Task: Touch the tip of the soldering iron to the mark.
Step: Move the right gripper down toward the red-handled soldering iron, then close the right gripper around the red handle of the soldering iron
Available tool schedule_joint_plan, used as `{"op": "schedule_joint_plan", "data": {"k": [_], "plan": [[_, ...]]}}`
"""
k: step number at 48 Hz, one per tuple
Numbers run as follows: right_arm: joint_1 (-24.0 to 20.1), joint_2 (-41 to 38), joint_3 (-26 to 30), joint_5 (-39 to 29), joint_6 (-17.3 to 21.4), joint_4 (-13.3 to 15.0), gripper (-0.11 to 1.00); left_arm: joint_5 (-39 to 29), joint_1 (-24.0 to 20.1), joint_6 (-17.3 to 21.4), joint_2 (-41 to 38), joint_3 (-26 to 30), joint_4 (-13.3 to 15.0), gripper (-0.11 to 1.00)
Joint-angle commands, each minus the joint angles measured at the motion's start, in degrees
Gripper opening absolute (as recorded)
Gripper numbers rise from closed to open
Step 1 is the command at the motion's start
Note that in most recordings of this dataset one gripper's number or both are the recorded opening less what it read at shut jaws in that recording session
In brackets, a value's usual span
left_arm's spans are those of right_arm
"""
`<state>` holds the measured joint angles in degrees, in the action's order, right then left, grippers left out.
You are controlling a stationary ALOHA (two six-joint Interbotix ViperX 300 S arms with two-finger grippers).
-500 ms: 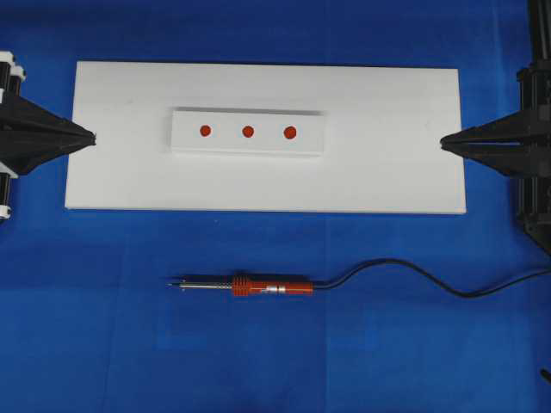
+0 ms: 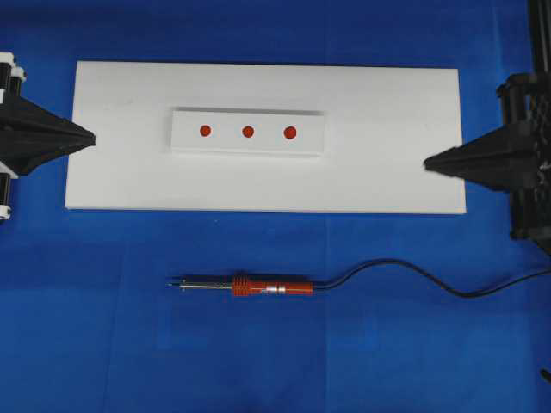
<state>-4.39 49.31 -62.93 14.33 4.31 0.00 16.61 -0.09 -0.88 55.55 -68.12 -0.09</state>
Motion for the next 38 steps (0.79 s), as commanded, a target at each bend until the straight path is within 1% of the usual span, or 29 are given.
{"op": "schedule_joint_plan", "data": {"k": [1,6,8,10,14,20,24,26,30,38], "plan": [[-1.2,-2.6,2.8,0.2,0.3,-0.2,-0.06,0.4,-0.4,0.1,-0.2,0.4,-0.1,0.02],[-2.8,-6.2,4.8,0.2,1.3,-0.3,-0.01,0.4,-0.4,0.1,-0.2,0.4,-0.1,0.02],[-3.3,-7.9,5.5,0.2,2.0,-0.2,0.04,0.3,-0.4,0.1,-0.1,0.3,0.0,0.02],[-3.5,-9.8,6.4,0.0,3.0,-0.2,0.12,0.4,-0.4,0.1,-0.2,0.3,-0.1,0.02],[-3.8,-13.0,7.7,-0.1,4.6,-0.3,0.32,0.4,-0.4,0.1,-0.2,0.2,-0.1,0.02],[-4.2,-18.1,9.8,0.0,6.4,-0.3,0.70,0.4,-0.4,0.1,-0.1,0.2,-0.1,0.02],[-4.8,-21.8,11.2,0.0,7.6,-0.7,0.90,0.4,-0.4,0.1,-0.2,0.1,-0.1,0.02],[-5.0,-24.2,12.4,-0.1,8.3,-1.4,0.90,0.4,-0.4,0.1,-0.1,0.1,-0.1,0.02],[-5.5,-28.0,14.4,-0.1,8.6,-2.4,0.86,0.5,-0.4,0.1,-0.1,-0.2,0.0,0.02],[-6.8,-35.9,18.3,0.1,8.6,-4.7,0.86,0.6,-0.4,0.1,-0.1,-0.4,-0.1,0.02]]}}
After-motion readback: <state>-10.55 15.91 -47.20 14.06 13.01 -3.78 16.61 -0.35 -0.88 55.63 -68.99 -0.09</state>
